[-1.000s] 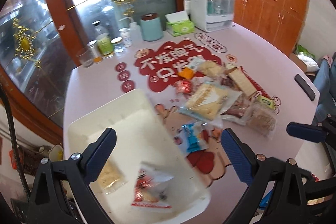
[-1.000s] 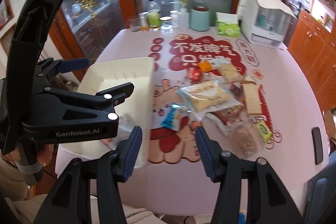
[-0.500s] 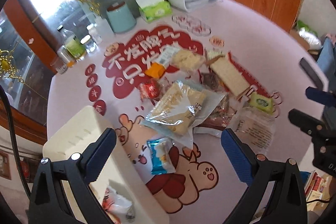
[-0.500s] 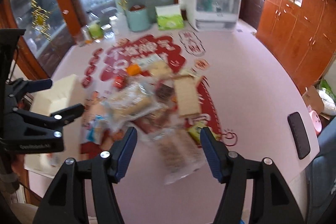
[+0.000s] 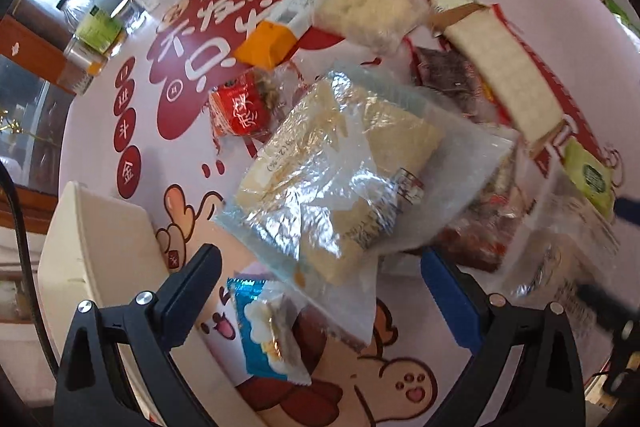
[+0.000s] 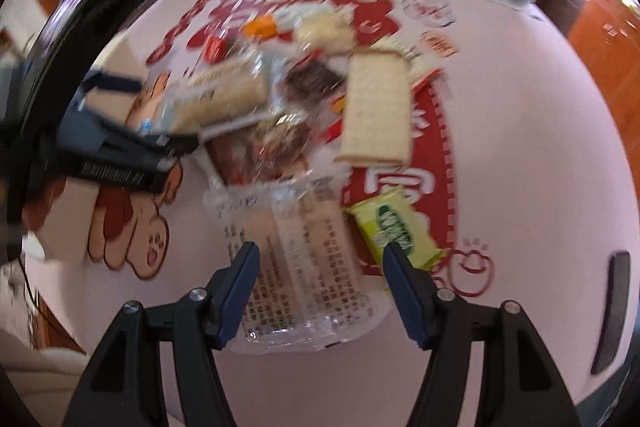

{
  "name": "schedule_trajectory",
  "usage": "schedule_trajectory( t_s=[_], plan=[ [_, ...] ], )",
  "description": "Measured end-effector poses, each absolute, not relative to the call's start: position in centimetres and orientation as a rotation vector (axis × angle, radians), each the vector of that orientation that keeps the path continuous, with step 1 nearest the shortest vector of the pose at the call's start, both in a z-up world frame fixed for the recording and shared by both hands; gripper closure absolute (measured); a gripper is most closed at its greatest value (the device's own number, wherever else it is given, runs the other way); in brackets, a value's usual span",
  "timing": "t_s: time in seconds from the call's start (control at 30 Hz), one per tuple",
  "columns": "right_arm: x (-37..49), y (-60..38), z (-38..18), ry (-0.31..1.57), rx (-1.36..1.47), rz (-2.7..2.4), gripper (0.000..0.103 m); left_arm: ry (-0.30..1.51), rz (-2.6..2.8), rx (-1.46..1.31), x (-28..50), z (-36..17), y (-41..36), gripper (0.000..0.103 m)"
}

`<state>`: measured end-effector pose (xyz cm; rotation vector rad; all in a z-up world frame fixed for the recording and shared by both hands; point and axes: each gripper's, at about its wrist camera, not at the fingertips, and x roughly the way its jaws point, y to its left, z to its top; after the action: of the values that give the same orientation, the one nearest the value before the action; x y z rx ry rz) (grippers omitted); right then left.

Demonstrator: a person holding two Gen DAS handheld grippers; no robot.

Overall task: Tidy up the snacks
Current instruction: 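Grasp a clear pastry bag with the left tool while the right tool grasps a printed clear bag, then carry both bags over the white tray and release them inside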

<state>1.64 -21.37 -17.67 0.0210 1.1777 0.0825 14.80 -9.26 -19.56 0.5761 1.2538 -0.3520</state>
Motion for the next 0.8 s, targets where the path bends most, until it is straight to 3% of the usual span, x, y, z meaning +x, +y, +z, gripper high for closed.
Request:
schedule_trajectory(
  t_s=[0.1, 0.23, 0.3, 0.37, 0.4, 0.47, 0.57, 0.67, 0.8],
  plan=[
    [1.8, -20.8, -18.3, 1.167, 0.002, 0.14, 0.027, 1.279, -0.316, 0.566, 15.6, -20.6, -9.4, 0.004],
    [2.2, -19.9, -19.6, 1.197, -0.029, 0.188, 0.025, 1.3, -0.278, 0.521, 16.8, -21.4, -9.3, 0.004],
    [2.3, -19.2, -20.4, 1.196, -0.084, 0.182, 0.023, 1.317, -0.28, 0.483, 17.4, -21.6, -9.2, 0.01],
    [2.4, -18.7, -20.8, 1.193, -0.117, 0.178, 0.021, 1.333, -0.286, 0.441, 17.7, -21.7, -9.1, 0.027],
    [2.3, -18.6, -21.0, 1.193, -0.129, 0.174, 0.021, 1.329, -0.278, 0.438, 17.7, -21.7, -9.0, 0.029],
    [2.3, -18.3, -21.2, 1.189, -0.149, 0.166, 0.021, 1.299, -0.259, 0.461, 17.5, -21.5, -9.1, 0.053],
    [2.3, -18.1, -21.4, 1.183, -0.176, 0.159, 0.023, 1.282, -0.254, 0.435, 17.3, -21.0, -8.8, 0.063],
    [2.1, -18.0, -21.2, 1.163, -0.189, 0.15, 0.031, 1.261, -0.251, 0.398, 17.2, -20.3, -8.2, 0.07],
    [1.9, -18.2, -20.7, 1.16, -0.149, 0.137, 0.039, 1.245, -0.249, 0.359, 16.6, -19.3, -7.6, 0.074]
  ],
)
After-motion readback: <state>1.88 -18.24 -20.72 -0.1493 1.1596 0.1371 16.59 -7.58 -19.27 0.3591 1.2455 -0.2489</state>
